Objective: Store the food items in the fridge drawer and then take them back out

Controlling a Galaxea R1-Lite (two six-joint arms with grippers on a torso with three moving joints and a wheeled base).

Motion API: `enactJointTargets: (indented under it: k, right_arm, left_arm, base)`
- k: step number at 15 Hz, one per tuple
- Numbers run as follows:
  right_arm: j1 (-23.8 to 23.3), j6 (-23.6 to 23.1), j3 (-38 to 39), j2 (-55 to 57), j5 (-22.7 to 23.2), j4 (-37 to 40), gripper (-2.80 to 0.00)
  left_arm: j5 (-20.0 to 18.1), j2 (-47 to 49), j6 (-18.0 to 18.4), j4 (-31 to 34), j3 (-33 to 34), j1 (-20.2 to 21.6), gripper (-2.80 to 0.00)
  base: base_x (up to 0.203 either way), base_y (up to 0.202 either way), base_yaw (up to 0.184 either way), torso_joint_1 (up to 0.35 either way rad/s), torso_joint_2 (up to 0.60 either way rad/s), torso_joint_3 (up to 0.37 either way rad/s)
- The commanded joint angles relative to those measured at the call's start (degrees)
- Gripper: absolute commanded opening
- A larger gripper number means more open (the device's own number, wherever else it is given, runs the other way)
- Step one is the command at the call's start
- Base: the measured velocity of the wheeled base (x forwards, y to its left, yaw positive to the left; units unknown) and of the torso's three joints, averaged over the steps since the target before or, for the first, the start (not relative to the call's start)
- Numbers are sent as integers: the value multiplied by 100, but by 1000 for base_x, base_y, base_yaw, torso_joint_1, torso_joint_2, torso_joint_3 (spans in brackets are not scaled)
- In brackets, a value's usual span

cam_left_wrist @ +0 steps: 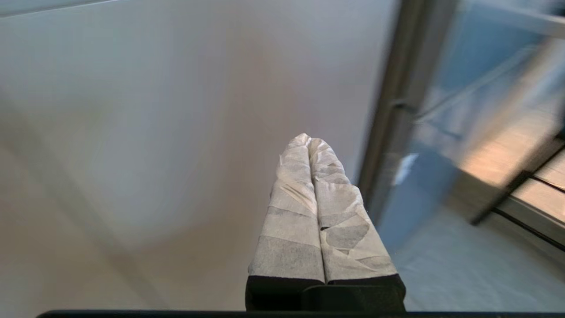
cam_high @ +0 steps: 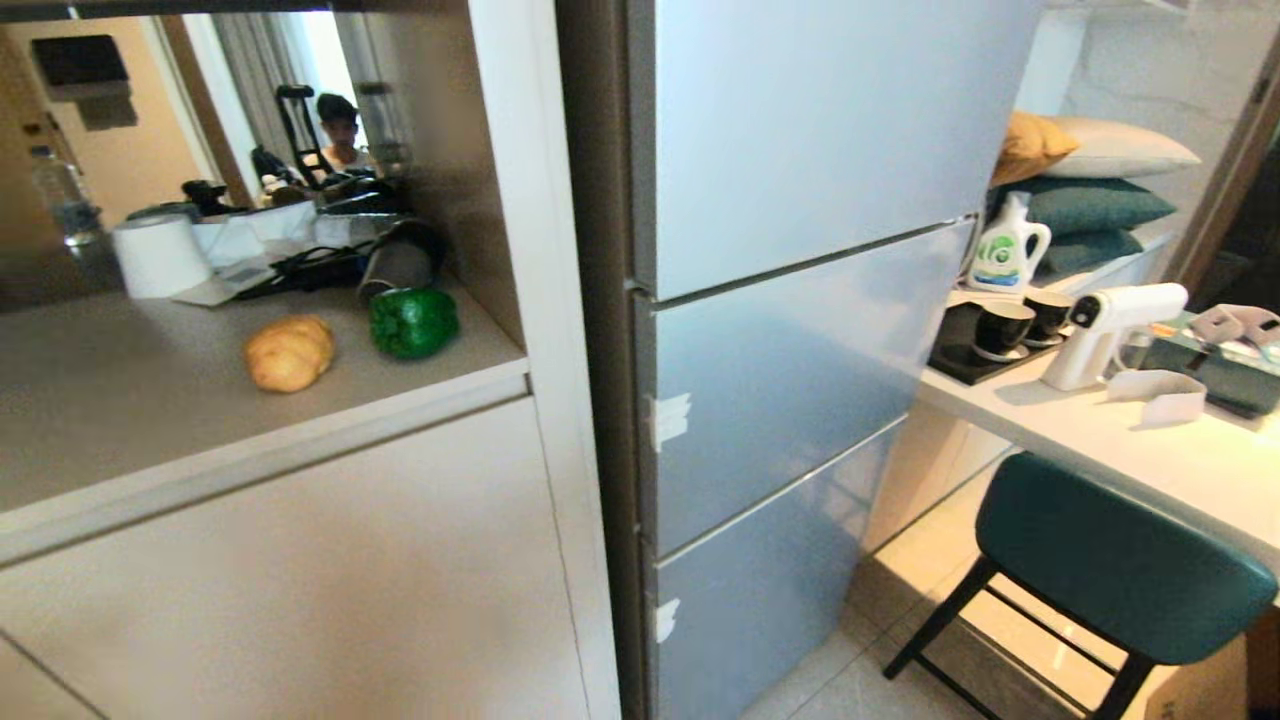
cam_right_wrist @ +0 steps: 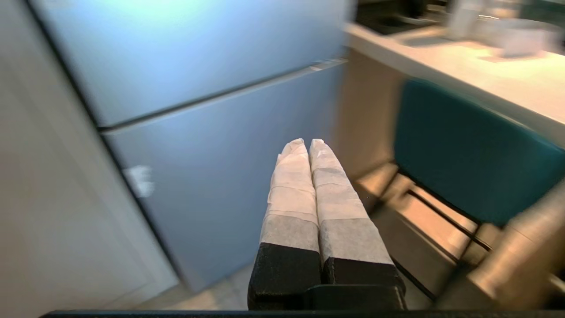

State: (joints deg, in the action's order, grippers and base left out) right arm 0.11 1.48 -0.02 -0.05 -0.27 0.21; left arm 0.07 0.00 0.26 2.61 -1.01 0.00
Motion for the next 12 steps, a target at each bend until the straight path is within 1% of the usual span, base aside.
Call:
enactJointTargets:
  k: [1, 12]
  right_arm:
    - [-2, 2, 2, 14, 0, -3, -280]
    - [-2, 19, -6, 14, 0, -3, -280]
  left_arm:
    - [2, 9, 0, 3, 4, 0, -280]
    - [2, 1, 0, 3, -3, 0, -280]
  base:
    - [0, -10, 171, 1, 4, -2]
    - [2, -7, 174, 3, 1, 2]
